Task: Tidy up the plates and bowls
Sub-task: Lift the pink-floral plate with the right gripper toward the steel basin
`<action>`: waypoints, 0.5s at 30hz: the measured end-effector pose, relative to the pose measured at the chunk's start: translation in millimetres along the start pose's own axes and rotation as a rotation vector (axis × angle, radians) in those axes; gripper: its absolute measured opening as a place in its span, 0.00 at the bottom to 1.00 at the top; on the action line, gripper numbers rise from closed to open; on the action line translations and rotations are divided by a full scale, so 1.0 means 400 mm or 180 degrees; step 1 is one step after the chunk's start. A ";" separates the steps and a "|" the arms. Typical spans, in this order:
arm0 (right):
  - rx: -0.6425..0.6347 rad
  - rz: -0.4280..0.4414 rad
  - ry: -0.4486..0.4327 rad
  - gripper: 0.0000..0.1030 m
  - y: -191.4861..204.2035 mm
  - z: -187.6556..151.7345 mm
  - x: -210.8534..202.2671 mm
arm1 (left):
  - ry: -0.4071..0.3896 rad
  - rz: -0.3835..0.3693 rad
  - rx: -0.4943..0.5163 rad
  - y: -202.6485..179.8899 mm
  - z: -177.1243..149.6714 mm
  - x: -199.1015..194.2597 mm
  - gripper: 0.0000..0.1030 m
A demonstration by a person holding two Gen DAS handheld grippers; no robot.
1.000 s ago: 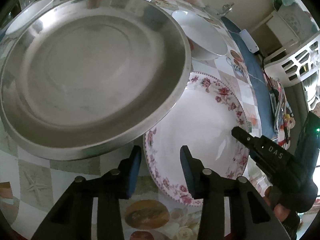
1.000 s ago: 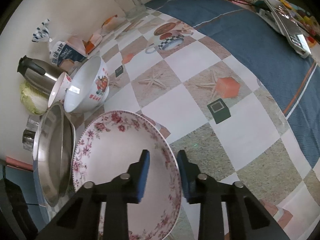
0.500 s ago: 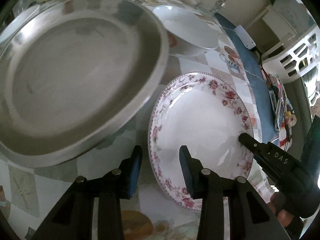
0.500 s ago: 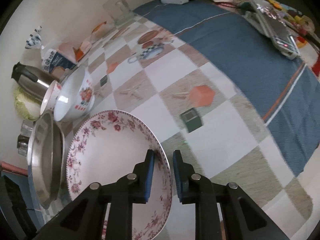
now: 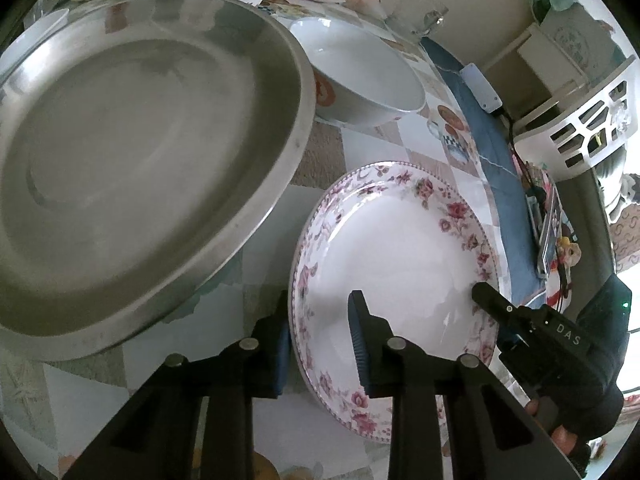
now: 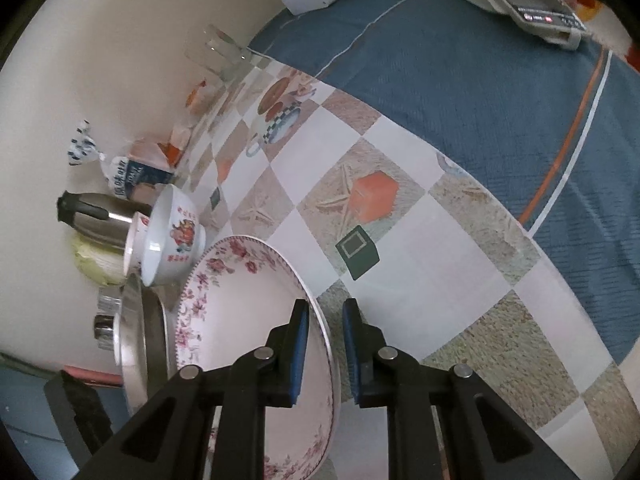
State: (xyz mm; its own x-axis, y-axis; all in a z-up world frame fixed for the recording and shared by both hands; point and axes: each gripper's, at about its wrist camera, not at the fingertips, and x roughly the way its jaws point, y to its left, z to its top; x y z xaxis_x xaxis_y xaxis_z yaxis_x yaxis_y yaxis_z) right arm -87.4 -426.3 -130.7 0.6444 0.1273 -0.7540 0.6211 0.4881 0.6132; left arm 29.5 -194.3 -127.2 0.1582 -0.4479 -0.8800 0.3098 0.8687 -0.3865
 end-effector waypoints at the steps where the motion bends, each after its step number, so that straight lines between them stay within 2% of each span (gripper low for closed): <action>1: 0.0022 0.0037 0.0000 0.18 -0.003 0.000 0.001 | -0.0004 0.0005 0.0015 -0.001 0.000 0.000 0.27; 11: -0.0052 -0.0003 -0.0001 0.13 0.009 -0.003 0.001 | 0.0027 0.0002 0.0158 -0.014 0.001 -0.001 0.27; 15: -0.0112 -0.0106 -0.0079 0.12 0.008 -0.003 -0.015 | 0.0040 -0.0017 0.0323 -0.036 0.002 -0.006 0.26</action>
State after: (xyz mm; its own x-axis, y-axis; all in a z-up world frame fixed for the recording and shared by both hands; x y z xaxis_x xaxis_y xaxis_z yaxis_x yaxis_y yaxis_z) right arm -89.9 -424.6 -124.6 0.6348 0.0892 -0.7675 0.6266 0.5219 0.5789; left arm 25.4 -206.0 -119.3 0.1445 -0.4494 -0.8816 0.4041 0.8401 -0.3619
